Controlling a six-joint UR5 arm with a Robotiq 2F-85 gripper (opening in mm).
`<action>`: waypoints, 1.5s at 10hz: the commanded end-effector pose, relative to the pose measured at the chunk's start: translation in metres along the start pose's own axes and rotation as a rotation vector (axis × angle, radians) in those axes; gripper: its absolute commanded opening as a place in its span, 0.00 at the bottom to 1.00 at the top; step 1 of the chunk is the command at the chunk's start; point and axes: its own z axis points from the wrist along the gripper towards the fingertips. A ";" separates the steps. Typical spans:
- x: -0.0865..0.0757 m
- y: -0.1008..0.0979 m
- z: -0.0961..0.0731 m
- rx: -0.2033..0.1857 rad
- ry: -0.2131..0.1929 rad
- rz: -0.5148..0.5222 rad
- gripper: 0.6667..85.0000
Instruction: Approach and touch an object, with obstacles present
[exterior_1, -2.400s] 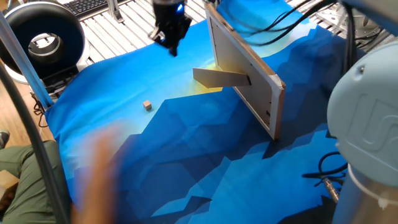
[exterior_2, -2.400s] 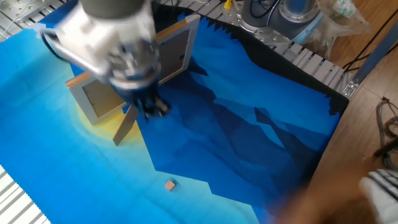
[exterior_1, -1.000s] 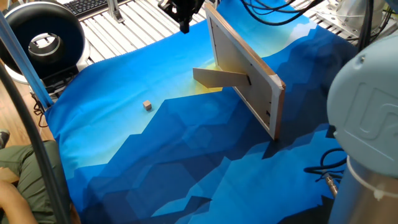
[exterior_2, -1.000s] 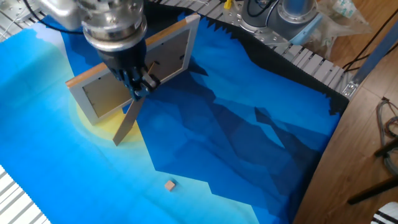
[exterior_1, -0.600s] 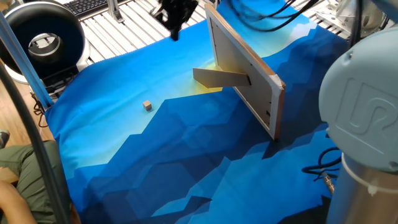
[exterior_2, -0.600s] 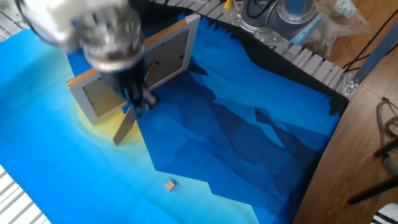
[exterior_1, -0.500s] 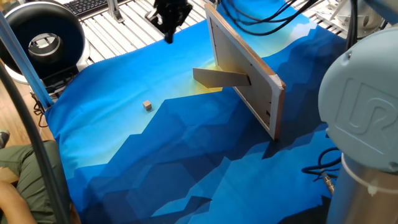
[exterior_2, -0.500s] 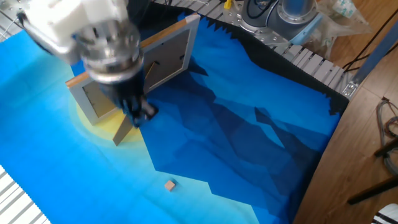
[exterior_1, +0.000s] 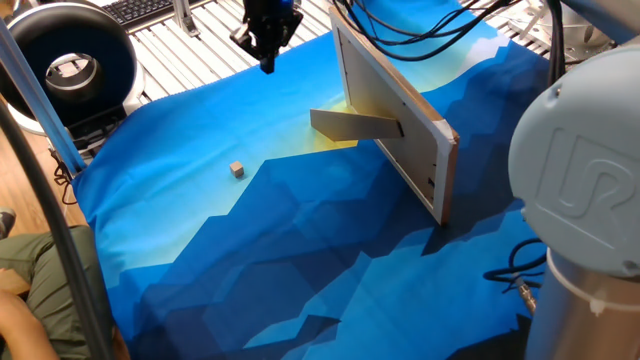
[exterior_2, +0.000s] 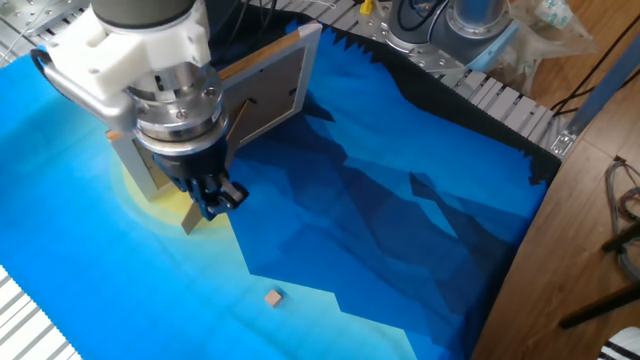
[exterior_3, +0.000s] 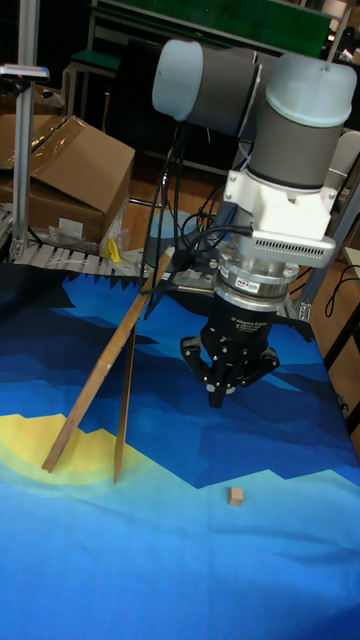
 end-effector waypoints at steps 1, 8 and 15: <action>-0.012 0.004 0.001 -0.016 -0.045 -0.015 0.00; 0.047 -0.013 -0.101 0.030 0.085 -0.003 0.00; 0.059 -0.024 -0.117 0.043 0.107 0.169 0.00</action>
